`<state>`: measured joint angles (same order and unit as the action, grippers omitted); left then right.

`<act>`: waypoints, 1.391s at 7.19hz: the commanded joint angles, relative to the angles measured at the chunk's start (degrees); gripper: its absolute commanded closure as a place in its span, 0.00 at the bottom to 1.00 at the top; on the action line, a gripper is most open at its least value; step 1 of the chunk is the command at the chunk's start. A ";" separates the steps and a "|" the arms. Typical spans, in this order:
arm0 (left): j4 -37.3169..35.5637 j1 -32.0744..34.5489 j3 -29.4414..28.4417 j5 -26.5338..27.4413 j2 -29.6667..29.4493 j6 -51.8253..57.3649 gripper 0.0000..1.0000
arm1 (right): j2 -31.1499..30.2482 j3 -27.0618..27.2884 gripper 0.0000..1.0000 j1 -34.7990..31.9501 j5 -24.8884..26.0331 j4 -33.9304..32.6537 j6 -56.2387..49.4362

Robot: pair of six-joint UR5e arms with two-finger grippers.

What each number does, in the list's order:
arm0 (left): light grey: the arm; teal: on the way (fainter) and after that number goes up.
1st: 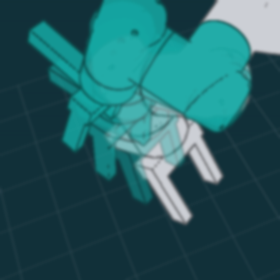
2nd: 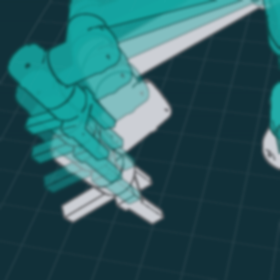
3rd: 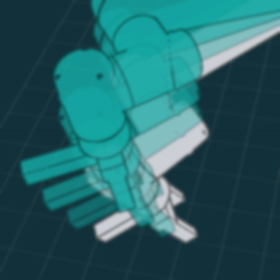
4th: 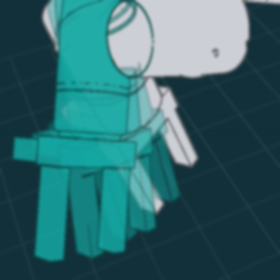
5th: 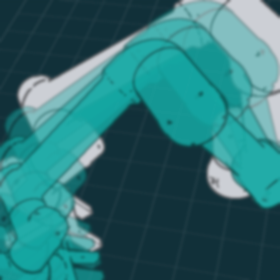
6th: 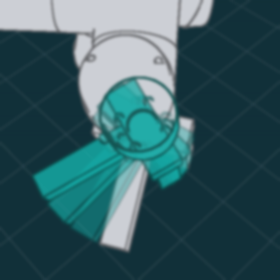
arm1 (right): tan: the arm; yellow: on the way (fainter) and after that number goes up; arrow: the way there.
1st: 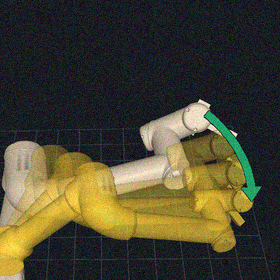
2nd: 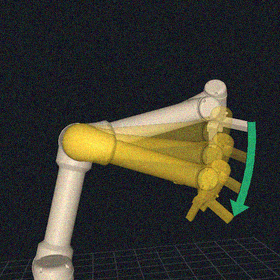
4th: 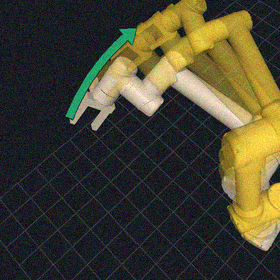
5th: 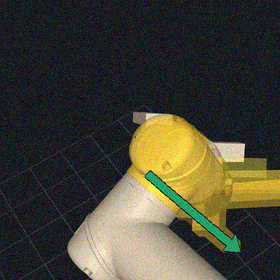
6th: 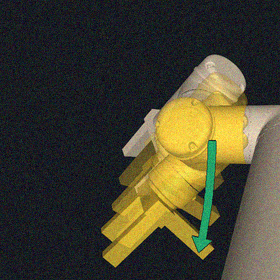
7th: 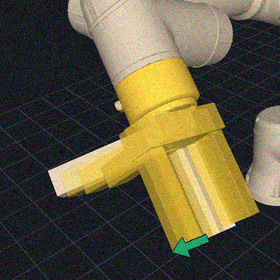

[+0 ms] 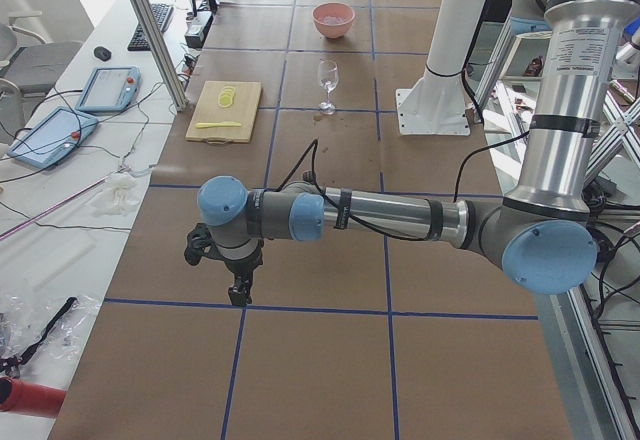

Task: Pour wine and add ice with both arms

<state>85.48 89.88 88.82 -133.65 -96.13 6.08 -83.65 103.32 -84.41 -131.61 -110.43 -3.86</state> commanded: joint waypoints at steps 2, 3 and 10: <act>0.12 -0.14 -0.22 -0.03 1.82 -0.28 0.00 | -3.43 -1.89 0.00 -5.23 -4.08 3.79 -0.10; 0.04 -0.14 0.30 -0.12 1.82 -0.63 0.00 | -4.93 -2.59 0.00 -5.41 -4.27 7.56 -0.01; 0.04 -0.23 0.83 -0.12 1.73 -0.55 0.00 | -10.13 -8.66 0.00 -6.55 -4.27 18.58 0.08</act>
<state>85.52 89.65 89.61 -133.71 -94.39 5.54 -92.89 95.99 -90.93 -135.88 -94.35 -3.85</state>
